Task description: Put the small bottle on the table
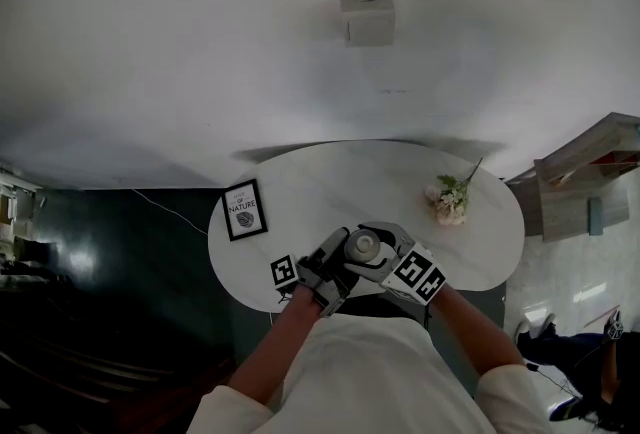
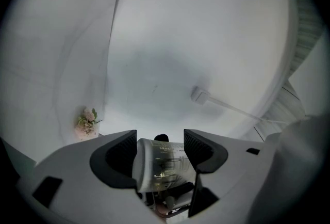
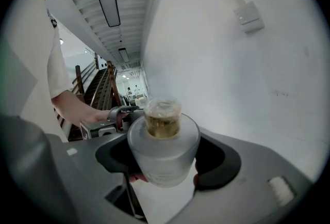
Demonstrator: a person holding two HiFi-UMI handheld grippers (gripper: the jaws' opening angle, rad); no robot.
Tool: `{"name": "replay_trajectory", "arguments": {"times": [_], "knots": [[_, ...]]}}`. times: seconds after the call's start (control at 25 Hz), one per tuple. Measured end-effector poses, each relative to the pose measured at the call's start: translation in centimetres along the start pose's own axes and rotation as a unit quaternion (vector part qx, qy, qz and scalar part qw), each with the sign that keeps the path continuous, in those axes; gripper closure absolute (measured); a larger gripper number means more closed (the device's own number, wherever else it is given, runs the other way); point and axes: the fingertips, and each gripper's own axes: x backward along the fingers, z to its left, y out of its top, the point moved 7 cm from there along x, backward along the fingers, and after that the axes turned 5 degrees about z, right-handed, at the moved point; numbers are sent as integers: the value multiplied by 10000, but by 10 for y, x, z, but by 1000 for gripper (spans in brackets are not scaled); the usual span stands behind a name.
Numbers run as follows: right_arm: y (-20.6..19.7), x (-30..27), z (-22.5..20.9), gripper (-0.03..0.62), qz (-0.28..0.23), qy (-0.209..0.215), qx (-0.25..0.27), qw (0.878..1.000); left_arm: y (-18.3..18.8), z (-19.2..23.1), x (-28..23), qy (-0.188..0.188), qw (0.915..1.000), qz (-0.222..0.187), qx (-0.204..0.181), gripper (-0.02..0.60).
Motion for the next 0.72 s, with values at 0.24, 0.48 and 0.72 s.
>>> {"name": "replay_trajectory", "arguments": {"times": [0.24, 0.48, 0.72], "knots": [[-7, -10, -26, 247, 113, -211, -282, 9993, 18, 6, 6, 78, 9999, -144, 47, 319], [-17, -28, -52, 247, 225, -440, -516, 9974, 49, 9, 23, 328, 9990, -292, -86, 321], [-44, -54, -70, 247, 417, -633, -811, 9938, 74, 19, 51, 528, 9971, -537, -97, 321]]}}
